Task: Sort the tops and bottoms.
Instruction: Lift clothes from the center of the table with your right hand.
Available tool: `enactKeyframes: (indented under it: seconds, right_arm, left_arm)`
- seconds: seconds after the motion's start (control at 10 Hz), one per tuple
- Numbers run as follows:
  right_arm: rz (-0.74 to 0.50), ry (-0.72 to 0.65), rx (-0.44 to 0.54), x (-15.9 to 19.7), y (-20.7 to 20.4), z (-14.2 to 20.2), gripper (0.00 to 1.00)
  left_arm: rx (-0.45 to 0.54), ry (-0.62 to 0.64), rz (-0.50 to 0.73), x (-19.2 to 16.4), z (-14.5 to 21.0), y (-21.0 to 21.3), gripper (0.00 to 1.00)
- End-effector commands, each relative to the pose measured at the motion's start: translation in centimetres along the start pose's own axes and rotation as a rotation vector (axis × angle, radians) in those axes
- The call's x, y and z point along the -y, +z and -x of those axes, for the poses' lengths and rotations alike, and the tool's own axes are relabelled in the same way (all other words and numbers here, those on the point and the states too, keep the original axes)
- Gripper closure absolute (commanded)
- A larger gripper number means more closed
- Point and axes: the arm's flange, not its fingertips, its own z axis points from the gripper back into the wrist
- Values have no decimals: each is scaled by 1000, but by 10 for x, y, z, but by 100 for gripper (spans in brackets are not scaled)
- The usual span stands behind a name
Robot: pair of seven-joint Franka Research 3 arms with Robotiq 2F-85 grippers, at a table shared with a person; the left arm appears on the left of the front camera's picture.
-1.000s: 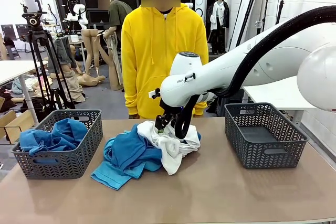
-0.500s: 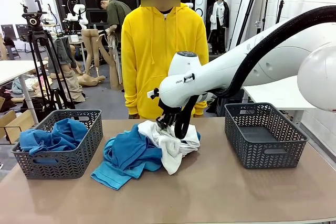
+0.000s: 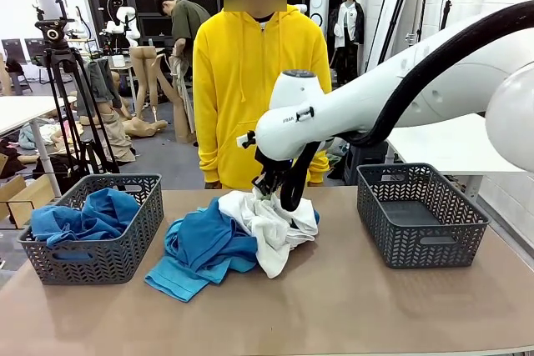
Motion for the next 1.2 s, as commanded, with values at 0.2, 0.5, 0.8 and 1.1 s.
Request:
enactKeyframes:
  seconds: [0.2,0.5,0.8,1.1]
  right_arm:
    - [176,20,1,-17,90,-14,100]
    - [225,82,75,-36,171,-27,100]
    - [352,55,142,-62,270,-44,100]
    - [442,-11,223,-83,347,-51,100]
  left_arm:
    - [0,3,-10,-1,0,1,0]
    - [0,3,-10,-1,0,1,0]
    - [0,3,-10,-1,0,1,0]
    - [0,3,-10,-1,0,1,0]
